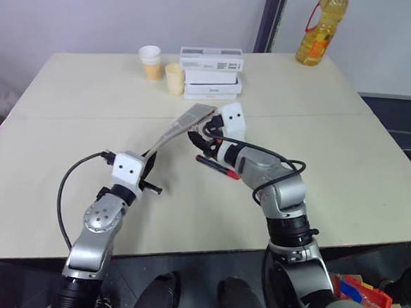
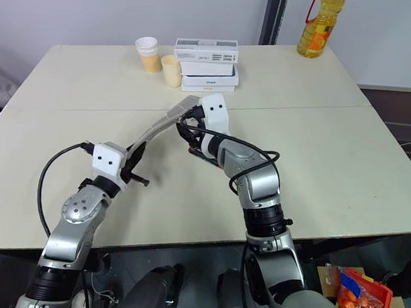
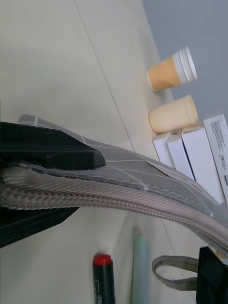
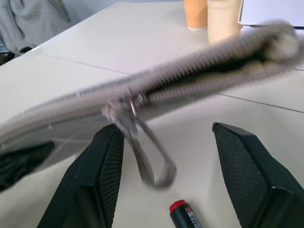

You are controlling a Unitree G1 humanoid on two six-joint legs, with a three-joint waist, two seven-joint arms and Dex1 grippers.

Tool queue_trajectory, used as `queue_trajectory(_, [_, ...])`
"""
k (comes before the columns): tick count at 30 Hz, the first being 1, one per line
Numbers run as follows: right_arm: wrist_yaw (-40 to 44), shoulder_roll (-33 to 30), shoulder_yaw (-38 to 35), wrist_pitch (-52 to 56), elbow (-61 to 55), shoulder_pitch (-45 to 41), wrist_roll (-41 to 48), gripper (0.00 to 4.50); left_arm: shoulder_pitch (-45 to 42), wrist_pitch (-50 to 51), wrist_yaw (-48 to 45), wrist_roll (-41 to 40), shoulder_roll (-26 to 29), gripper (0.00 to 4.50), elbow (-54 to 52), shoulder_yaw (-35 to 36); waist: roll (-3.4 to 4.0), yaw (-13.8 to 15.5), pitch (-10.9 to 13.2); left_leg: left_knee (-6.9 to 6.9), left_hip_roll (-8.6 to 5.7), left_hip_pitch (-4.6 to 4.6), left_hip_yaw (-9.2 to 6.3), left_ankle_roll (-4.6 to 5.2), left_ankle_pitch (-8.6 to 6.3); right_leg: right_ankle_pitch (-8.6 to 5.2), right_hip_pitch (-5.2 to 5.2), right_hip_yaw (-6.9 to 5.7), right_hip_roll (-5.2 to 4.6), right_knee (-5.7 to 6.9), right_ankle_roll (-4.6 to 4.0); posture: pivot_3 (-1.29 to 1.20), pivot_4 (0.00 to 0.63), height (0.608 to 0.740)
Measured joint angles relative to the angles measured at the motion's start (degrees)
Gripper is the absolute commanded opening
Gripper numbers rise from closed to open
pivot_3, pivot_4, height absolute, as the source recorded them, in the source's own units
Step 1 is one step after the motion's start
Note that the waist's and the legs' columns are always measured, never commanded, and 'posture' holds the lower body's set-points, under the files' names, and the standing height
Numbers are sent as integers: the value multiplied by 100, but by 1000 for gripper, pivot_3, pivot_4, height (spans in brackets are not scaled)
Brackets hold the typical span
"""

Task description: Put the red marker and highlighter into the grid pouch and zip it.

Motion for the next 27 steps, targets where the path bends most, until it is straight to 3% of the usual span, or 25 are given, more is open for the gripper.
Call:
queue_trajectory(2, [0,13,-71,0,0,-2,85,2163,0,-5,12,3,0,0,1,0,0,0,0,0,0,0,0,0,0,0,0,0,0,0,0,0,150,740])
queue_trajectory(6, [13,13,-98,19,0,-24,194,59,-15,-13,24,5,-4,0,25,-4,0,-11,0,0,0,0,0,0,0,0,0,0,0,0,0,0,150,740])
queue_trajectory(27, [406,68,1203,142,-187,-30,173,59,-96,-24,32,122,-47,0,107,-23,0,-9,0,0,0,0,0,0,0,0,-1,0,0,0,0,0,150,740])
